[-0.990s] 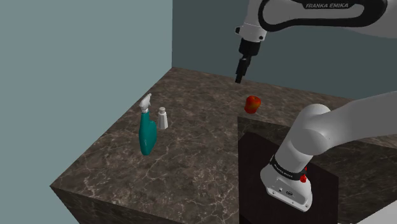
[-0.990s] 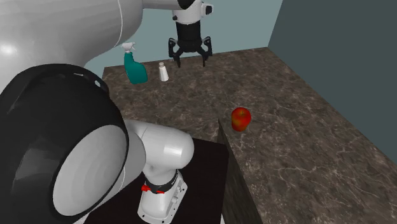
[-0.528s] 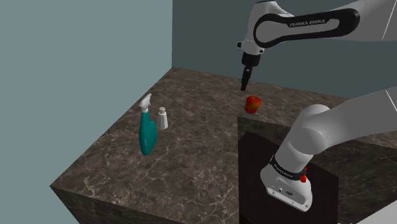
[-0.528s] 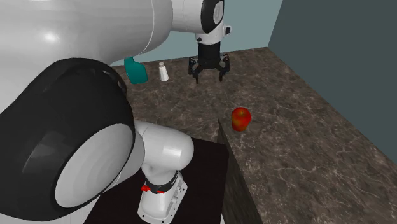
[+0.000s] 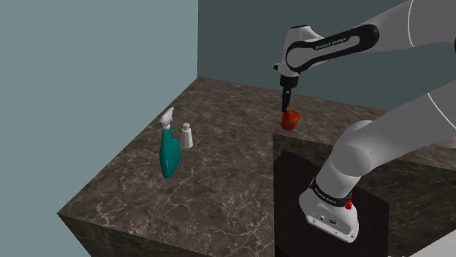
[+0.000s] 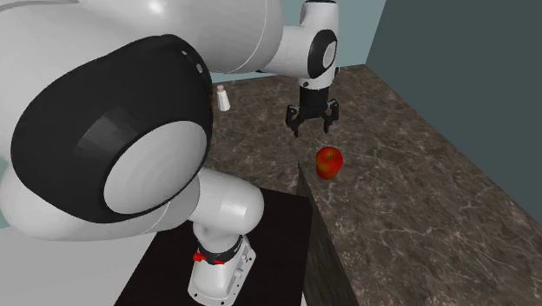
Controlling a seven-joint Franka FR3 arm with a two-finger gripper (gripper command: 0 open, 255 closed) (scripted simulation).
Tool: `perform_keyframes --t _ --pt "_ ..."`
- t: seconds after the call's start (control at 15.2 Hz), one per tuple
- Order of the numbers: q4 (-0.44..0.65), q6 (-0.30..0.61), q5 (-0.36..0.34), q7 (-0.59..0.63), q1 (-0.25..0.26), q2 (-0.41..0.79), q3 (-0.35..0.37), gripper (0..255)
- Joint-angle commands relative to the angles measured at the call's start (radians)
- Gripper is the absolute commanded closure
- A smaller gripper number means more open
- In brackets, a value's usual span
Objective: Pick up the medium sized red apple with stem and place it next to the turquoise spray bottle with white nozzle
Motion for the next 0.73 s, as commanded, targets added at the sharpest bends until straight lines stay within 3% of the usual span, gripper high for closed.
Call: perform_keyframes --t 0.0,0.2,0.66 --pt "0.012 0.043 -0.025 -0.048 -0.008 0.060 -0.036 0" --pt "0.032 0.115 -0.054 -0.118 -0.018 0.159 -0.092 0" --pt "-0.012 0.213 -0.066 -0.120 -0.024 0.211 -0.116 0"
